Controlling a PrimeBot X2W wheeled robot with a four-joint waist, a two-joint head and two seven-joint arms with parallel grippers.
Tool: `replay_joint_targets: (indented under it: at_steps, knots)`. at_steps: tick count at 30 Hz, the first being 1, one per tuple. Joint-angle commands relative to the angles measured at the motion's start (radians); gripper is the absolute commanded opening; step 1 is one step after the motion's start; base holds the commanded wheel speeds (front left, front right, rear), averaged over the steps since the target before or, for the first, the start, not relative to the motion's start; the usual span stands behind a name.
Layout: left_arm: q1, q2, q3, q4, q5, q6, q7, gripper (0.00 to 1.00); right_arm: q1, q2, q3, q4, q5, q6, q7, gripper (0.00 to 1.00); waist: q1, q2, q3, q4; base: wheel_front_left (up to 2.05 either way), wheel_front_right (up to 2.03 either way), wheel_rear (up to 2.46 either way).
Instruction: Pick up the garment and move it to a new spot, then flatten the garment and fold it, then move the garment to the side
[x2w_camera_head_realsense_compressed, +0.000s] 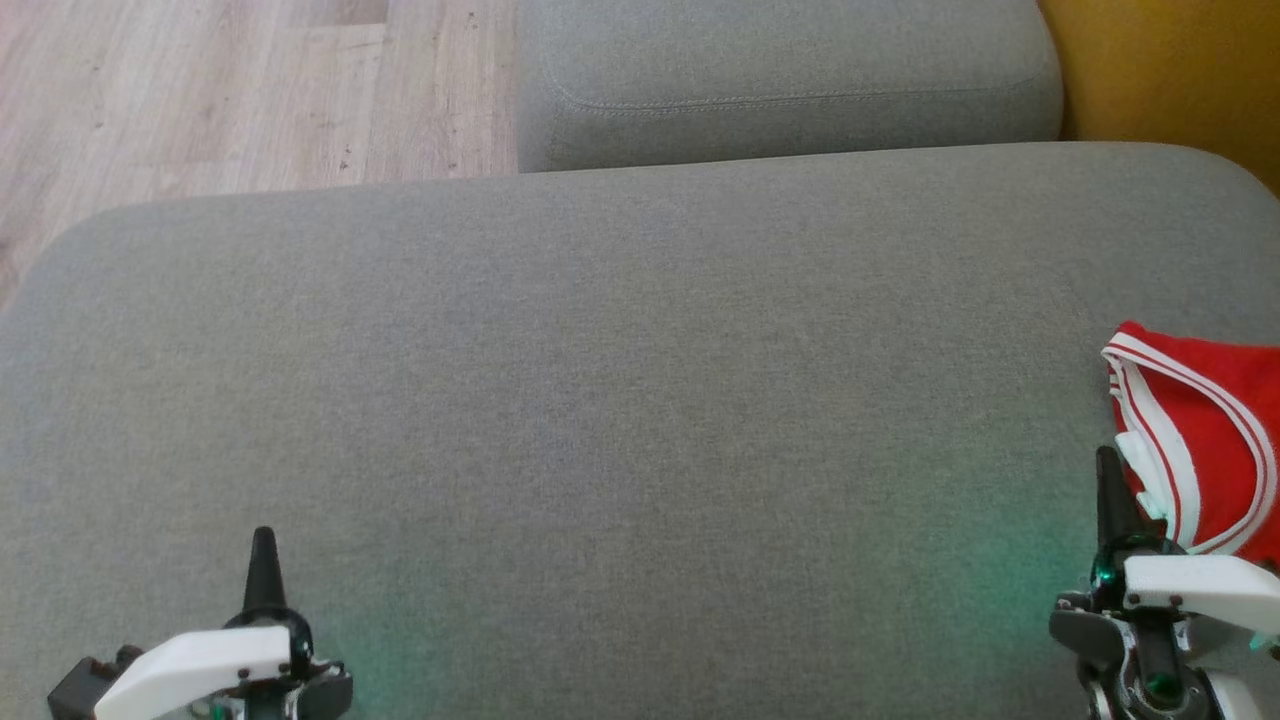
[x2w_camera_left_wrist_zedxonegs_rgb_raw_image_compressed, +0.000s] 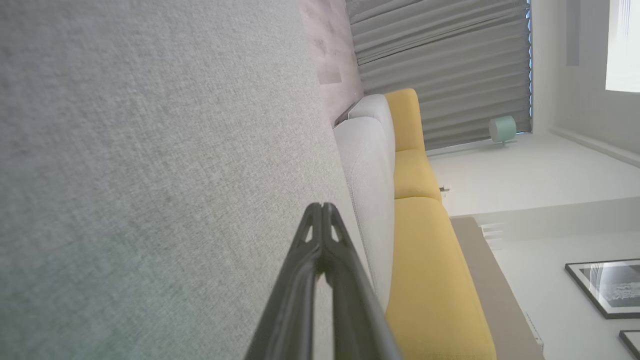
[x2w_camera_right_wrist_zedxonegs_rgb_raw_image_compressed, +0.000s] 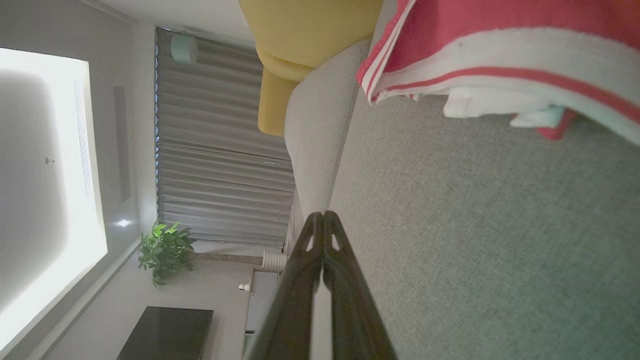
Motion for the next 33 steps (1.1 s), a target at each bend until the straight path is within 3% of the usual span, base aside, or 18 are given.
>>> replay_joint_targets:
  at_steps: [1, 21, 33]
  knots:
    - [-0.061, 0.004, 0.040, -0.040, -0.031, -0.009, 0.011, 0.00, -0.053, -0.005, 0.012, -0.047, 0.033, -0.001, 0.011, 0.00, 0.0000, 0.0000, 0.000, -0.001, 0.00, 0.00, 0.00]
    - [-0.088, 0.004, 0.077, -0.072, -0.243, -0.032, 0.068, 0.00, -0.057, -0.006, -0.012, -0.103, 0.254, -0.001, 0.067, 0.00, 0.0000, 0.0000, 0.005, -0.010, 0.00, 0.00, 0.00]
    - [-0.088, 0.004, 0.077, -0.072, -0.243, -0.032, 0.068, 0.00, -0.057, -0.006, -0.012, -0.103, 0.254, -0.001, 0.067, 0.00, 0.0000, 0.0000, 0.005, -0.010, 0.00, 0.00, 0.00]
